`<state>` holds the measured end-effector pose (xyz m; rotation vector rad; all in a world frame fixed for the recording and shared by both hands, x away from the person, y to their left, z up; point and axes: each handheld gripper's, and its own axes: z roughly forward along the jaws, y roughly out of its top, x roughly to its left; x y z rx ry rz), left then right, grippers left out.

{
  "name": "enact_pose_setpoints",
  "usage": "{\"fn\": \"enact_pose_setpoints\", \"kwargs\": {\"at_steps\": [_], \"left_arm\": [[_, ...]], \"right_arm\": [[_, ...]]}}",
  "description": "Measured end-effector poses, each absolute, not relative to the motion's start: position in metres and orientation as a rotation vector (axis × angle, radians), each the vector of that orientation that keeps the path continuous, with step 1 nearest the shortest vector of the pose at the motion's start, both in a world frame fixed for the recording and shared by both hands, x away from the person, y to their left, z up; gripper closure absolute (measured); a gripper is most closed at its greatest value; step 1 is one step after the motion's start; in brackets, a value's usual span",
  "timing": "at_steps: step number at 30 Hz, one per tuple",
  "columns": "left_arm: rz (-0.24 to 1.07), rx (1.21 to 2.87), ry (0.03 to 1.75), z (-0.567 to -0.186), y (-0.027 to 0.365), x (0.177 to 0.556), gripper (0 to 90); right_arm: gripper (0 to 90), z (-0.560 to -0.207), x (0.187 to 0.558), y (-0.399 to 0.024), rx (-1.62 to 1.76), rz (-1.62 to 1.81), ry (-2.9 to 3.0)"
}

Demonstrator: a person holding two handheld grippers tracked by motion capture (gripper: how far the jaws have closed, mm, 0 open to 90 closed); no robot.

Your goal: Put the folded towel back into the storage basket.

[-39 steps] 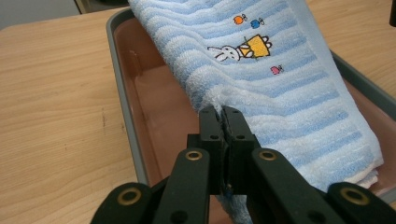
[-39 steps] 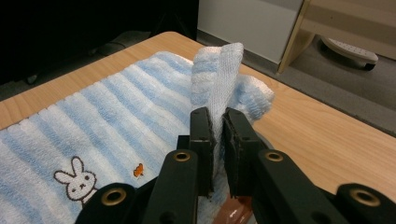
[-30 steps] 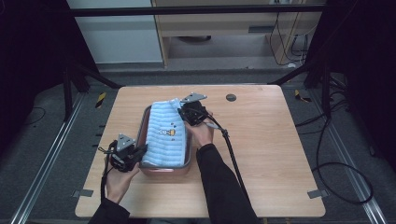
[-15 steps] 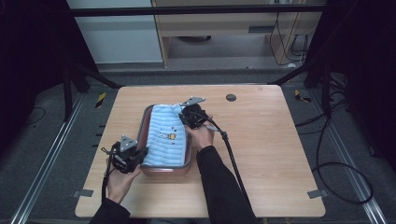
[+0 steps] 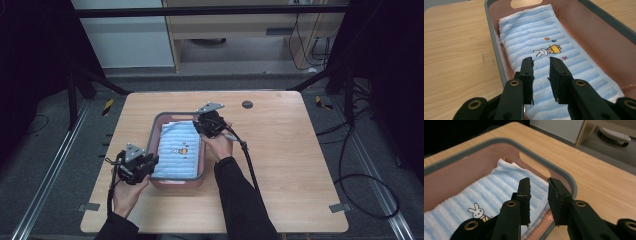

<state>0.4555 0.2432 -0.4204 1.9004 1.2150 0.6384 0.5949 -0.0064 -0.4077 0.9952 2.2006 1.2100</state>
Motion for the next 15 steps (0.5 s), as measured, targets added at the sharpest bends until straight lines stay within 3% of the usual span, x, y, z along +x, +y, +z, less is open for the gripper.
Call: {"fn": "enact_pose_setpoints", "kwargs": {"at_steps": [6, 11, 13, 15], "left_arm": [[0.641, 1.870, 1.172, -0.413, 0.245, 0.453, 64.9], [0.646, 1.841, 1.142, -0.405, 0.248, 0.450, 58.8], [0.649, 1.833, 1.134, -0.403, 0.250, 0.450, 54.4], [0.652, 1.825, 1.130, -0.402, 0.251, 0.449, 52.5]], "right_arm": [[63.0, -0.391, 0.580, -0.025, 0.980, 1.271, 2.143], [50.4, -0.383, 0.569, -0.043, 0.993, 1.298, 2.097], [40.4, -0.381, 0.562, -0.060, 1.022, 1.306, 2.065], [37.7, -0.381, 0.559, -0.066, 1.027, 1.300, 2.055]]}}
